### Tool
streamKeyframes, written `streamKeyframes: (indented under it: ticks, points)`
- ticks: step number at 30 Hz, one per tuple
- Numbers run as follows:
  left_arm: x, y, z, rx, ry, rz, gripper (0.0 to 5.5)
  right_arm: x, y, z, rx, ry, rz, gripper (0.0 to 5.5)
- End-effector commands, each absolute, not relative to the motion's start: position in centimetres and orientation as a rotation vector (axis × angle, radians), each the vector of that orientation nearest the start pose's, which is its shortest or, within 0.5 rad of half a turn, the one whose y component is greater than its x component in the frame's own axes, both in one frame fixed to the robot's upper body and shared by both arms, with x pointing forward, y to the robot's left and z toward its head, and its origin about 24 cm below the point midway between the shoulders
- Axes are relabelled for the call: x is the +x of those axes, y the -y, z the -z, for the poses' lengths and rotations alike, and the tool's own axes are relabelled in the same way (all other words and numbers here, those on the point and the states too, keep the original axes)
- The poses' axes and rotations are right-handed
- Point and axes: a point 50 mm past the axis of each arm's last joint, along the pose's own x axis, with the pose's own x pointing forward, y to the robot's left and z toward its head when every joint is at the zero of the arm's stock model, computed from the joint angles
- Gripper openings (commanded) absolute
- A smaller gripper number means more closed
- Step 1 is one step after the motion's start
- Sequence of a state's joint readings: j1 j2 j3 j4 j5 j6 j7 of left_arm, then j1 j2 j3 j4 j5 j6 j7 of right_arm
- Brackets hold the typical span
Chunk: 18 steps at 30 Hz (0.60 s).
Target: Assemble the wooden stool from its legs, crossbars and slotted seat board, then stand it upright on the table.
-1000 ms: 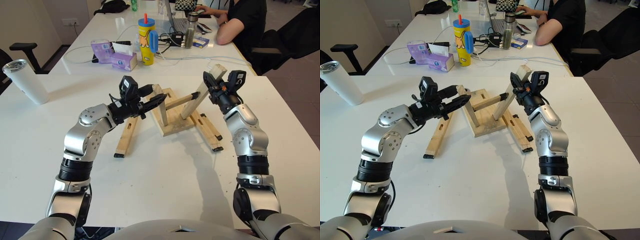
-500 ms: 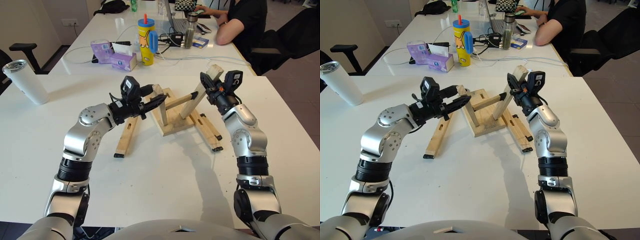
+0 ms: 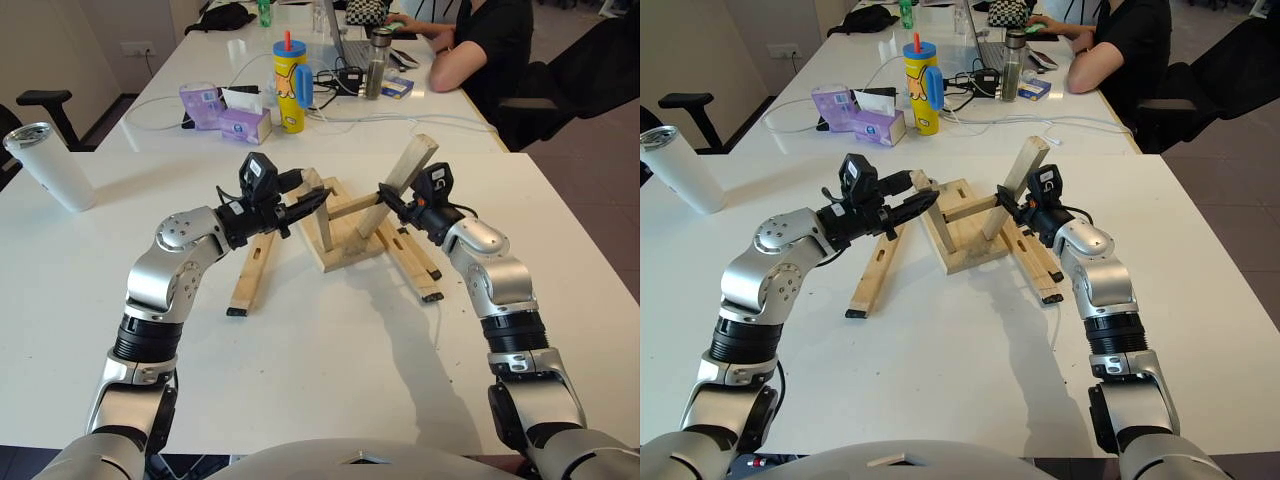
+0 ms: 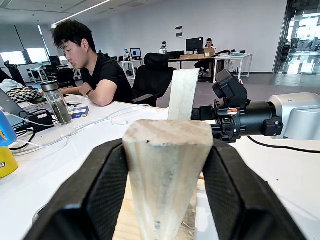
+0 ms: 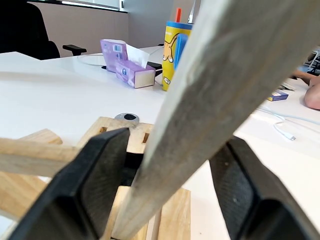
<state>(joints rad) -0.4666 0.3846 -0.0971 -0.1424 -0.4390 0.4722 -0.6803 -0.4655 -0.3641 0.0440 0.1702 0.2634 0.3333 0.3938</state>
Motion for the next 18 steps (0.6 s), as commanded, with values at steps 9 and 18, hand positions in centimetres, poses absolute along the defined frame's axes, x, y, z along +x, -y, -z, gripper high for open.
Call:
streamKeyframes:
  ticks: [9,18]
  points:
    - [30.2,-12.5,-13.8,0.063,-0.060,0.895,2.17,33.8,16.8,-16.0,0.291,0.109,-0.422,2.70]
    - [30.4,-12.7,-14.4,0.088,-0.044,0.899,2.17,34.8,18.4,-22.2,0.364,0.269,-0.369,2.70]
